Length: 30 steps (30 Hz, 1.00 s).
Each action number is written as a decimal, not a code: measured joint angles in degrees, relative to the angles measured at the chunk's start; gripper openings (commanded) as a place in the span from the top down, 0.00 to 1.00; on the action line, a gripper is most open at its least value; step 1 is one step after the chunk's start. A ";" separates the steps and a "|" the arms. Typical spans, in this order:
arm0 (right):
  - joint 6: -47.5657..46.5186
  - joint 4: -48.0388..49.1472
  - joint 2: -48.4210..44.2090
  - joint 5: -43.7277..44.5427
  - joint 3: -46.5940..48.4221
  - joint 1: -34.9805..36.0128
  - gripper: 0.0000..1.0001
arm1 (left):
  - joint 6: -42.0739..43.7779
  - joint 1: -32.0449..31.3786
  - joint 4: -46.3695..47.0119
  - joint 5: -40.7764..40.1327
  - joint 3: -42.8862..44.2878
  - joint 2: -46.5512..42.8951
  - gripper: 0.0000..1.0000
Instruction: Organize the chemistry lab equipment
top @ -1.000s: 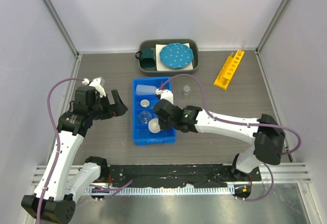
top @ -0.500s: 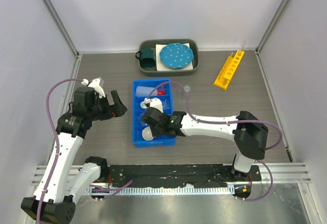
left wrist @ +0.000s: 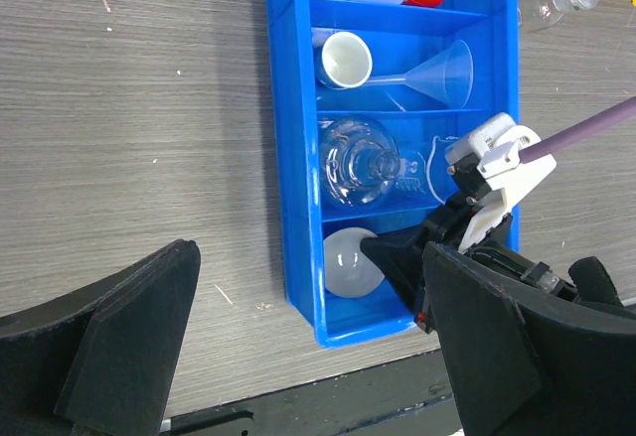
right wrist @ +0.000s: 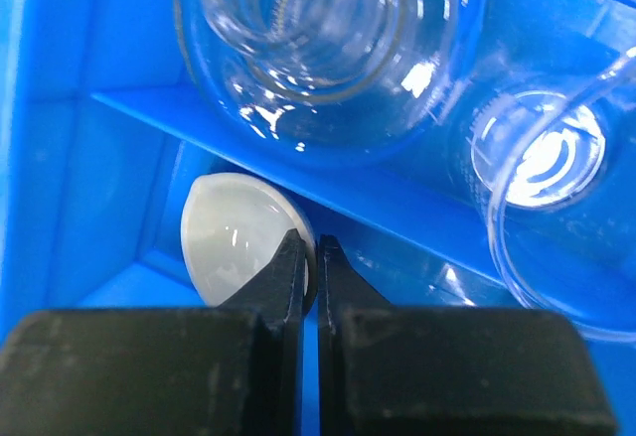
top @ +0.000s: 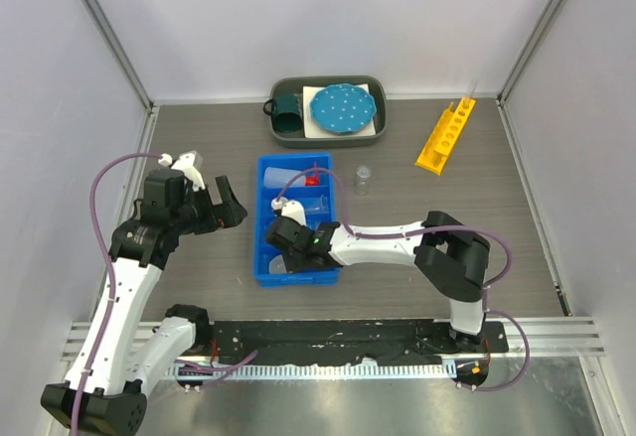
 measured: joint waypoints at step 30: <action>-1.09 -7.37 -10.60 3.13 2.67 1.46 0.40 | 1.03 -0.02 0.00 -0.37 -0.02 0.00 0.00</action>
